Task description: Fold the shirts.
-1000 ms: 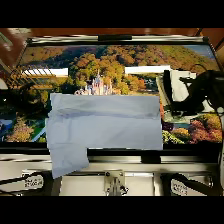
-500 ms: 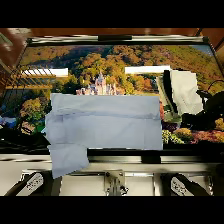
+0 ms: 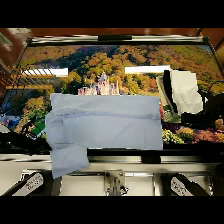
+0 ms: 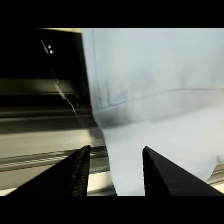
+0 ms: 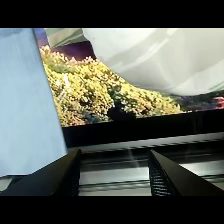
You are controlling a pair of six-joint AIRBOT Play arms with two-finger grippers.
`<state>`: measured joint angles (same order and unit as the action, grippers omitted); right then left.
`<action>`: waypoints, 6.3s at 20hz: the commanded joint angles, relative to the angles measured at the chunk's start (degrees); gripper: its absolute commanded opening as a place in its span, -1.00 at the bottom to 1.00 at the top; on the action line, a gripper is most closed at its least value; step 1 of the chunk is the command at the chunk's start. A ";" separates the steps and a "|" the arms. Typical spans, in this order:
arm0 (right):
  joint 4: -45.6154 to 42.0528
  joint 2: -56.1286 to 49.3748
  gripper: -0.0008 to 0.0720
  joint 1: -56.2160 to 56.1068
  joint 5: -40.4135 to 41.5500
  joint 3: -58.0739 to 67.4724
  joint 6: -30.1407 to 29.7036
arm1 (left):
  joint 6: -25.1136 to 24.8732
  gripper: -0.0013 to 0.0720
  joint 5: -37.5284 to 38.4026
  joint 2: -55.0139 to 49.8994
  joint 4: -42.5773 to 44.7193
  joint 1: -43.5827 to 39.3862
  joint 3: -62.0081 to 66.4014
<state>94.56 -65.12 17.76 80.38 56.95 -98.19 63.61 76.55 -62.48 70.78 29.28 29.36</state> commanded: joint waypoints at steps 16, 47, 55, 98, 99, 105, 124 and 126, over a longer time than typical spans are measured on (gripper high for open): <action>15.87 0.07 0.64 0.04 0.22 -21.51 -8.28 | -5.99 -0.88 0.15 -5.16 -7.89 -5.77 -1.14; 22.93 0.04 -0.77 -8.33 -18.67 -5.35 -10.51 | -7.34 -0.89 -2.64 -5.46 -23.85 -5.86 26.16; 20.81 -9.60 -0.77 -10.23 -30.69 2.51 -6.05 | -1.11 -0.88 -4.68 -19.67 -25.99 -8.07 39.10; 21.64 -21.68 -0.76 -14.36 -27.67 7.15 -1.66 | -2.84 0.62 -2.56 -26.58 -33.09 -13.66 49.57; 21.68 -19.12 -0.76 -14.36 -27.56 7.34 -1.97 | -2.82 0.48 -2.54 -26.45 -33.11 -14.78 49.57; 22.62 -2.93 -0.76 -14.38 -22.49 7.39 -0.31 | 1.09 -0.53 -9.22 -26.67 -33.09 -30.03 49.11; 32.61 24.35 -0.76 -14.36 -13.90 7.39 9.53 | 7.89 -0.89 -40.94 -38.64 -56.04 -67.43 47.01; 31.06 23.56 -0.76 -14.38 -14.53 7.39 9.46 | 7.89 -0.89 -38.66 -35.32 -52.13 -64.28 47.01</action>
<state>126.54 -42.13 3.36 66.39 64.27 -89.41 72.05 37.85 -100.05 17.12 -36.42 76.01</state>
